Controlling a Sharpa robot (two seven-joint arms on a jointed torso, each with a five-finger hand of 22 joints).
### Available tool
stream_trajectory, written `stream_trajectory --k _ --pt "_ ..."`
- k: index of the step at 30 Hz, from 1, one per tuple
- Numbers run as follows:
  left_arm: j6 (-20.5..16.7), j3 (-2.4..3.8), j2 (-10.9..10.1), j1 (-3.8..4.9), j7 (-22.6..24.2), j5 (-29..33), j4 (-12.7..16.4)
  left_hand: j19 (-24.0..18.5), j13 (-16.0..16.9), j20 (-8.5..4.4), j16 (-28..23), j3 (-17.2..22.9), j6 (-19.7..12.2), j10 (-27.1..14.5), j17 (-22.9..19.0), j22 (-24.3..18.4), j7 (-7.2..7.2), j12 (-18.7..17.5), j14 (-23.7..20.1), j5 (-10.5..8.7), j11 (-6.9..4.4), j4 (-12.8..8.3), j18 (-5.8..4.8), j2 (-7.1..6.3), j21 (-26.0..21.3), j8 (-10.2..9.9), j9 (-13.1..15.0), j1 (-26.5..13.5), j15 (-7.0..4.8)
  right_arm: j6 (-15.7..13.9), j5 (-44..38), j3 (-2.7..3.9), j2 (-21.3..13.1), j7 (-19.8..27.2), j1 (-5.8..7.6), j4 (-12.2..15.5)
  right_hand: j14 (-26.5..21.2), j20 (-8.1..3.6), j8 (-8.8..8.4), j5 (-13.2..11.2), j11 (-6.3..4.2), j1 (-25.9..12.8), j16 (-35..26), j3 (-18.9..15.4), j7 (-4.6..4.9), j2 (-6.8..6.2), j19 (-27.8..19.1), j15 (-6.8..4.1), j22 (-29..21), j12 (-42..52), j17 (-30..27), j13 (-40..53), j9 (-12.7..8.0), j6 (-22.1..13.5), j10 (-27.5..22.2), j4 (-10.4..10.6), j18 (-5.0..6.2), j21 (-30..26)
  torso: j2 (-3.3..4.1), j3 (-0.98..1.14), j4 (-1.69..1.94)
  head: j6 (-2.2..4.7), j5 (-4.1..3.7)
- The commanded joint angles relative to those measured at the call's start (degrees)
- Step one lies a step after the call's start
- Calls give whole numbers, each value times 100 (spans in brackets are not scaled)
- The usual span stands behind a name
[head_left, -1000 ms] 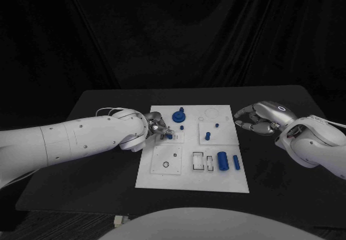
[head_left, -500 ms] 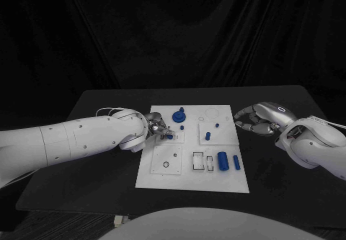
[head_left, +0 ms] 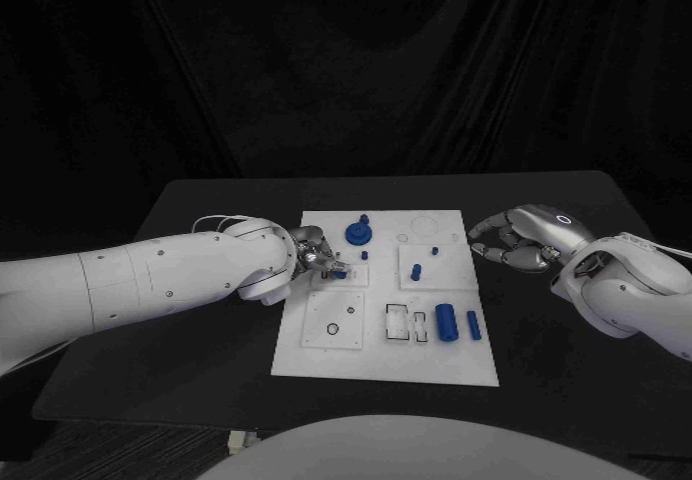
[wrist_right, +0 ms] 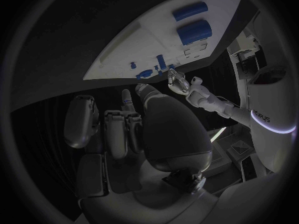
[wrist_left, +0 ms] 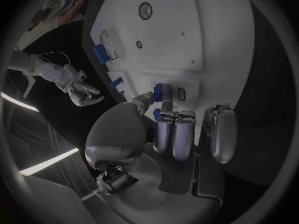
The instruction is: Assemble the parts on the task board
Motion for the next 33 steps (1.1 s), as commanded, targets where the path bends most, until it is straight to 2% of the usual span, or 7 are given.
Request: stream_trajectory --k 1,6,7,9,15,33 --pt "182 -12 4 -29 -71 10 3 42 1509 24 15 -86 10 596 1507 1185 5 20 584 -88 39 29 72 -21 -18 4 -9 -15 40 -62 -14 3 1 -34 -16 -1 533 5 -5 33 27 40 -33 25 8 2 -36 13 914 15 1289 1510 -6 -20 610 11 70 -18 0 0 0 -1 2" --pt "162 -12 5 -29 -51 10 -14 43 1509 21 15 -134 30 596 1507 1185 -16 20 584 -102 26 50 73 10 -20 81 55 51 38 -55 -14 3 5 -33 -17 -6 533 5 -5 33 27 40 -33 25 8 2 -36 13 914 15 1289 1510 -6 -20 610 11 70 -18 -3 1 -1 -1 16" --pt "156 -12 5 -29 -39 10 -14 44 1509 17 15 -141 12 596 1507 1186 -25 20 584 -29 21 29 73 16 -19 109 85 117 32 -55 -14 3 6 -33 -17 -7 533 5 -5 33 27 40 -33 25 8 2 -36 13 914 15 1289 1510 -6 -20 610 11 70 -18 -2 1 -2 -1 18" --pt "140 -12 5 -29 -6 10 -12 43 1509 4 15 -117 -30 596 1507 1186 -45 20 584 258 2 -74 73 24 -21 173 153 317 15 -52 -14 3 7 -34 -17 -8 533 5 -5 33 27 40 -33 25 8 2 -36 13 914 15 1289 1510 -6 -20 610 11 70 -18 -1 0 -1 -1 22" --pt "45 -12 -1 -29 99 10 14 46 1509 -19 15 -36 -47 596 1507 1187 -80 20 584 605 -30 -232 73 24 -21 286 246 564 -10 -54 -14 3 9 -33 -17 -10 533 5 -5 33 27 40 -33 25 8 2 -36 13 914 15 1289 1510 -6 -20 610 11 70 -18 1 -1 0 -1 29" --pt "-337 -8 -182 -10 138 10 222 84 1509 -53 15 88 56 596 1507 1204 -135 20 584 877 -76 -251 60 21 32 461 352 601 -50 -82 -14 3 -17 -35 -17 -1 533 5 -5 33 27 40 -33 25 8 2 -36 13 914 15 1289 1510 -6 -20 610 11 70 -18 -2 0 -1 -1 2"
